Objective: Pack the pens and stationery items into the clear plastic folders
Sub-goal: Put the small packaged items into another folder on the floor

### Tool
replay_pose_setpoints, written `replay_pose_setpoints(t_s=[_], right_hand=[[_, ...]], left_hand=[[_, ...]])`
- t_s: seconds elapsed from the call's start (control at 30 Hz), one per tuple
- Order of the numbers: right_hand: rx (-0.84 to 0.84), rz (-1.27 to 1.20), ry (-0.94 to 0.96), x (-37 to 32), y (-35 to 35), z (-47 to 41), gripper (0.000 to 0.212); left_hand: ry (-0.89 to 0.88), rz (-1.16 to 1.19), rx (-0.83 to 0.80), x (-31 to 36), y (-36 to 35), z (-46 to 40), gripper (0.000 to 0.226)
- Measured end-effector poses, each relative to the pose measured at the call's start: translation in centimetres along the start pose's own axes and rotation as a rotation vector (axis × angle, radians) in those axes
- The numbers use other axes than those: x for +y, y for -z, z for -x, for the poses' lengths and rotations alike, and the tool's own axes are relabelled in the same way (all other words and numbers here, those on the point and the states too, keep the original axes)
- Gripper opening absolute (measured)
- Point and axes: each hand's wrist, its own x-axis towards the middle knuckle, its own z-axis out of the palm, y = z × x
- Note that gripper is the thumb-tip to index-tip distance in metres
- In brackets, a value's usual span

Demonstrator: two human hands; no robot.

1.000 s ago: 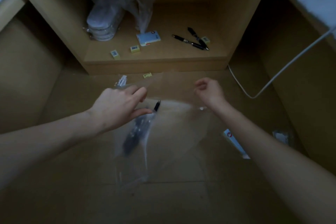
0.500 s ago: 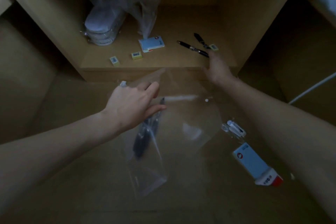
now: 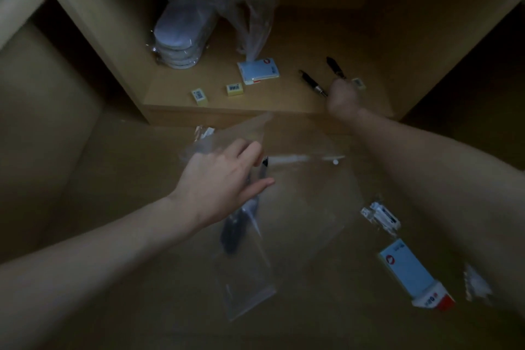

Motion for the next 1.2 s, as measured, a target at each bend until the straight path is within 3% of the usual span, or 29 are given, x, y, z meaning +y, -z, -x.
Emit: replay_pose_setpoints(t_s=[0.17,0.23,0.3,0.43,0.53,0.6,0.67,0.73,1.0,1.1,1.2], right_hand=[[-0.218,-0.471,-0.13,-1.3,1.6,4.7,0.005],[-0.415,-0.658,-0.15,-1.6,1.8,7.8,0.012],[-0.629,-0.81,-0.188,-1.8,1.0,10.5,0.002],[-0.88,-0.75,-0.244,-2.9,-2.4,14.2,0.019],[-0.974,-0.503,-0.141,-3.9,-3.2,15.7,0.021],[-0.889,-0.329,-0.036,-4.3,-3.2,15.9,0.01],[-0.844,-0.292,-0.034,-4.1,-4.1,15.5,0.022],[-0.753,-0.356,-0.07,-4.1,-4.5,15.2,0.004],[-0.36,-0.643,-0.098,-1.4,-2.7,10.6,0.029],[-0.109,-0.593,-0.114,0.5,-0.6,9.0,0.004],[0.039,-0.57,-0.151,2.2,0.9,7.2,0.026]], left_hand=[[0.093,-0.037,-0.147,0.2,0.7,0.3,0.042],[0.086,-0.044,-0.147,0.1,0.9,0.3,0.043],[0.078,-0.042,-0.121,-0.2,0.6,0.5,0.045],[0.07,0.001,-0.055,-0.2,0.4,1.0,0.049],[0.062,0.003,-0.039,-0.3,0.3,1.4,0.049],[0.049,0.005,-0.036,-0.3,0.4,1.7,0.049],[0.036,-0.012,-0.05,-0.1,0.5,1.9,0.051],[0.024,-0.043,-0.066,0.0,0.5,2.1,0.052],[0.015,-0.048,-0.065,0.0,0.1,2.0,0.053],[-0.009,-0.028,-0.015,-0.1,-0.5,1.6,0.051],[-0.024,-0.015,0.007,0.0,-0.8,1.4,0.046]])
